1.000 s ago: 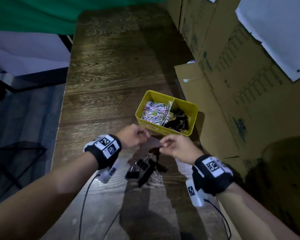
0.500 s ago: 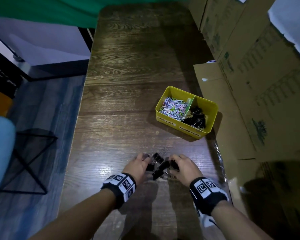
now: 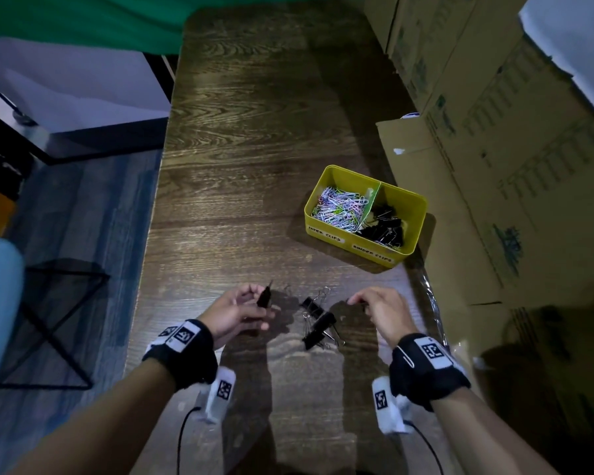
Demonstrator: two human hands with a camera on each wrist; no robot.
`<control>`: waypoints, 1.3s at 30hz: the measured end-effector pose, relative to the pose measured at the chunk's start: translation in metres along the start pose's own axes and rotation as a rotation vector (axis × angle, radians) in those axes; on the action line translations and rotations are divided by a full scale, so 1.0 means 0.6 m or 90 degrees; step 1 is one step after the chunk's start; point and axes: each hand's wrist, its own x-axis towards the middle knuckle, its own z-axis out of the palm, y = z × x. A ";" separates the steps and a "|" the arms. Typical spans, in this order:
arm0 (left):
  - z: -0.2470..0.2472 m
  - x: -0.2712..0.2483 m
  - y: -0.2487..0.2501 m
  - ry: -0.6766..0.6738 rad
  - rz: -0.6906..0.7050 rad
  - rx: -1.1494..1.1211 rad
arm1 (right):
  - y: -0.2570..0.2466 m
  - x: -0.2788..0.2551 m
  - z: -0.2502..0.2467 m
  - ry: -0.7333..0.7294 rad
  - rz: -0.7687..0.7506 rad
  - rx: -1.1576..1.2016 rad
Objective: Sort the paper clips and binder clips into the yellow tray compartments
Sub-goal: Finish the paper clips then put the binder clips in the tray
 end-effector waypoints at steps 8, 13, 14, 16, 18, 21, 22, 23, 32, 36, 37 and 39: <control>0.068 0.030 0.073 -0.084 0.014 -0.037 | 0.000 0.021 0.056 -0.114 -0.050 -0.480; 0.106 0.070 0.076 0.008 0.131 0.323 | 0.015 0.023 0.079 -0.087 -0.104 -0.526; 0.110 0.075 0.076 0.012 0.145 0.378 | 0.018 0.023 0.081 -0.083 -0.109 -0.514; 0.113 0.080 0.078 0.020 0.135 0.402 | 0.023 0.022 0.081 -0.081 -0.111 -0.477; 0.112 0.084 0.080 0.050 0.118 0.387 | 0.027 0.023 0.079 -0.089 -0.120 -0.446; 0.111 0.090 0.079 0.043 0.089 0.338 | 0.031 0.021 0.076 -0.094 -0.146 -0.429; 0.110 0.093 0.078 0.025 0.065 0.332 | 0.032 0.020 0.075 -0.093 -0.152 -0.428; 0.111 0.096 0.076 0.000 0.044 0.345 | 0.032 0.019 0.073 -0.090 -0.153 -0.424; 0.136 0.100 0.049 0.017 0.074 0.805 | 0.031 0.024 0.039 -0.056 -0.046 -0.289; 0.162 0.106 0.025 0.022 0.004 0.972 | 0.031 0.026 0.020 -0.025 -0.026 -0.150; 0.169 0.108 0.020 0.027 -0.002 1.027 | 0.032 0.026 0.017 -0.011 -0.027 -0.116; 0.181 0.112 0.015 0.040 -0.018 1.084 | 0.032 0.027 0.011 0.017 -0.020 -0.046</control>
